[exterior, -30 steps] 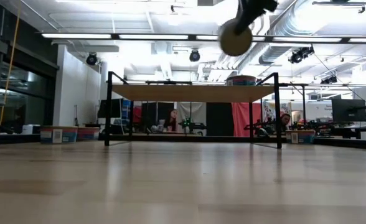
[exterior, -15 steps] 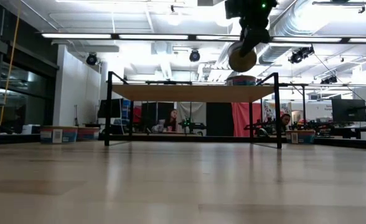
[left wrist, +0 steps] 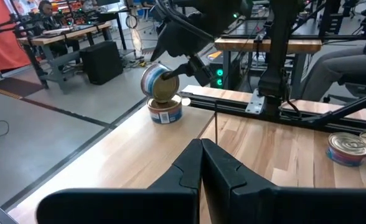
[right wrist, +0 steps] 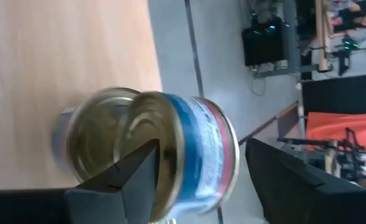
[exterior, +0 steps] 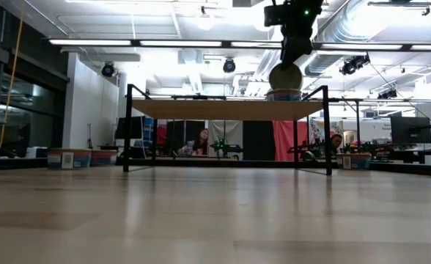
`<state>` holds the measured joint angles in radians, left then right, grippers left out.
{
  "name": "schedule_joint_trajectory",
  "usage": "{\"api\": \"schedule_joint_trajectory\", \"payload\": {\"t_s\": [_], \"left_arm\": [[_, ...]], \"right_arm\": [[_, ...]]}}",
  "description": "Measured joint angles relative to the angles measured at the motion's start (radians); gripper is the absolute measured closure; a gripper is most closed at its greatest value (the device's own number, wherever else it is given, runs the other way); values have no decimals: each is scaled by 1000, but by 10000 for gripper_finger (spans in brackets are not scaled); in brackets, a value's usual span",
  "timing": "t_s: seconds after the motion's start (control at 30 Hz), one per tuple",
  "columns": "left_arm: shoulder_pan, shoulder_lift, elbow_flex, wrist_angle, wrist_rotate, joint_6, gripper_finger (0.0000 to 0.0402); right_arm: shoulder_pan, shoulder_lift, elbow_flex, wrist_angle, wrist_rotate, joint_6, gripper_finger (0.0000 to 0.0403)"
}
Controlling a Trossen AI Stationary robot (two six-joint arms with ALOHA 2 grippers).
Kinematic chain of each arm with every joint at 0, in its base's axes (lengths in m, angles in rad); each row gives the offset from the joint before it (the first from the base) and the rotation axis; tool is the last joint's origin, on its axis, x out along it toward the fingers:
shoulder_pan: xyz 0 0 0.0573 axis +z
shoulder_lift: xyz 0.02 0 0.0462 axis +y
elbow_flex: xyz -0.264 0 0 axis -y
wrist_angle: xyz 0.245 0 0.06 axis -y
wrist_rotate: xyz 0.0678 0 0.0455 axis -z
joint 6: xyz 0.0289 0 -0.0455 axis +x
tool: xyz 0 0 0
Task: Stack canned seafood by type on shelf
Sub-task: Stack the blue tuna can on top of the blue tuna can on the shelf
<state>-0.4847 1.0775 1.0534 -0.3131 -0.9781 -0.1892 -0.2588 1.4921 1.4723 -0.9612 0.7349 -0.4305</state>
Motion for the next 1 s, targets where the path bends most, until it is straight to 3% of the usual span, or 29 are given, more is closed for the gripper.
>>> {"api": "schedule_joint_trajectory", "payload": {"t_s": [0.5,0.67,0.77,0.9,1.0], "left_arm": [[0,0,0,-4,9,9,402],[0,0,0,-5,9,9,401],[0,0,0,-5,9,9,401],[0,0,0,-5,9,15,401],[0,0,0,-5,10,18,401]], "right_arm": [[11,0,10,-2,-107,68,173],[30,0,124,-18,-231,186,172],[29,0,205,-28,-244,226,173],[-73,0,277,-86,-272,322,202],[-203,0,298,-128,-438,403,256]]}}
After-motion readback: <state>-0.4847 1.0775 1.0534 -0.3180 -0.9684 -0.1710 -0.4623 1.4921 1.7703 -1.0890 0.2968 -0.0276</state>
